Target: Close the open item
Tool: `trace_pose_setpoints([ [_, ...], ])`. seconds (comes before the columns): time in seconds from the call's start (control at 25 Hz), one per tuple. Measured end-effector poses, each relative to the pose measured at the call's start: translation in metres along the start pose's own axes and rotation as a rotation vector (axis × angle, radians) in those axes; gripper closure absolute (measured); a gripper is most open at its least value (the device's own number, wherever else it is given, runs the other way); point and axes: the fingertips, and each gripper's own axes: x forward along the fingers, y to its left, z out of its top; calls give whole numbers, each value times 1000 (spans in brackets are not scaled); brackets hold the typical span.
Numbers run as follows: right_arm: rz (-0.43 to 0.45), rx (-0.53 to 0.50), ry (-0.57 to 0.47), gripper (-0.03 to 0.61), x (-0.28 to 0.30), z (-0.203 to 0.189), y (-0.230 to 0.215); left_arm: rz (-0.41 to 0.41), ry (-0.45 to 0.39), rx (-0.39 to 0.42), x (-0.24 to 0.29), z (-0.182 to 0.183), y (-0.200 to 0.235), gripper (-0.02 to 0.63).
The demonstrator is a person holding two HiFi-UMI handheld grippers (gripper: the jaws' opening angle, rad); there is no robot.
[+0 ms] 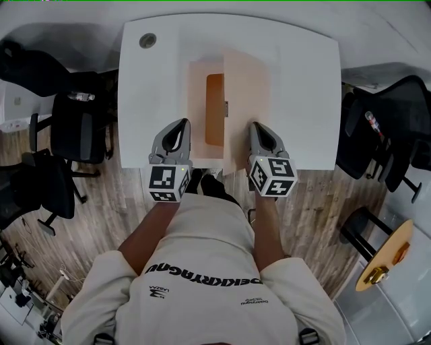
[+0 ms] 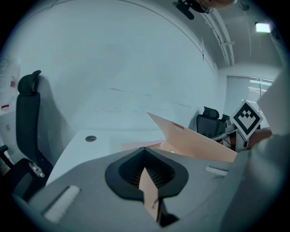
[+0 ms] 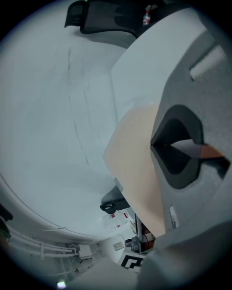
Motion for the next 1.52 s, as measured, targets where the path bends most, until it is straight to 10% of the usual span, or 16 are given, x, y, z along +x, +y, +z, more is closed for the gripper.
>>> trace_pose_setpoints([
  [1.52, 16, -59, 109, 579, 27, -21, 20, 25, 146, -130, 22, -65, 40, 609],
])
